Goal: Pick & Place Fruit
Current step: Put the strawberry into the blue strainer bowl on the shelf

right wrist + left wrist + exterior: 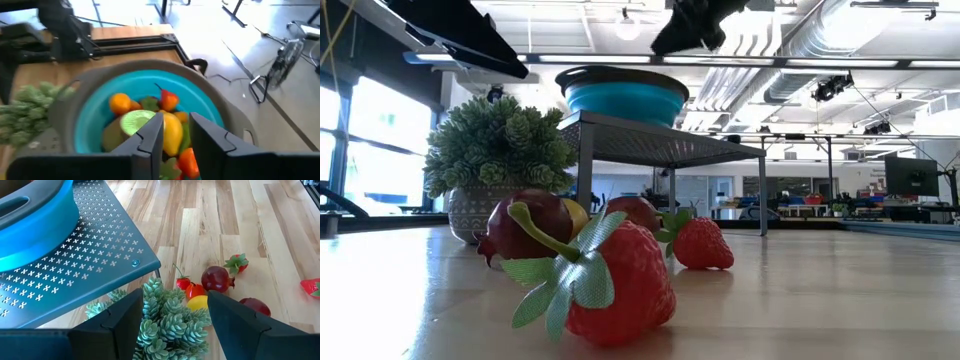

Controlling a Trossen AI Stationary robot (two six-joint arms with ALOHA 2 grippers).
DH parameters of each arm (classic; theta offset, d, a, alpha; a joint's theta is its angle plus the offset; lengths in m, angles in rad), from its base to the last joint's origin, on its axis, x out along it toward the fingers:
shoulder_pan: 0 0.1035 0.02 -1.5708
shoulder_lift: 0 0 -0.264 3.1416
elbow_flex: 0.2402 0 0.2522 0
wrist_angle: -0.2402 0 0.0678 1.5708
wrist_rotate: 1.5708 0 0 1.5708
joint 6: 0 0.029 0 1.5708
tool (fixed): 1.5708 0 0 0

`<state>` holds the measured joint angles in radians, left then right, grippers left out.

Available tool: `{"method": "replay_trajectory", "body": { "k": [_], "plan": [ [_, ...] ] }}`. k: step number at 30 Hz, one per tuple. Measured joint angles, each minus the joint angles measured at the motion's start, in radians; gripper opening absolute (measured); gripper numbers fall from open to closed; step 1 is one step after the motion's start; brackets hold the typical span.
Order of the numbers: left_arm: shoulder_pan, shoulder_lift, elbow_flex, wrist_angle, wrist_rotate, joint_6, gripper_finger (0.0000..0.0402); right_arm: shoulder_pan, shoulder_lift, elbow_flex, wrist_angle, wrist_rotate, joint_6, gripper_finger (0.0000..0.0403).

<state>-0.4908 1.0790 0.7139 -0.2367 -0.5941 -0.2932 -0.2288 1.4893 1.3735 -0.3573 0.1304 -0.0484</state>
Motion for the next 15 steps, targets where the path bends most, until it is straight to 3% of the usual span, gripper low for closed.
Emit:
{"method": "replay_trajectory", "body": {
  "k": [15],
  "plan": [
    [0.0, 0.0, 0.0, 0.0, 0.0, 0.0, 0.0218, 0.112, -0.075, 0.001, -0.083, 0.009, -0.053, 0.0079]
  ]
}}
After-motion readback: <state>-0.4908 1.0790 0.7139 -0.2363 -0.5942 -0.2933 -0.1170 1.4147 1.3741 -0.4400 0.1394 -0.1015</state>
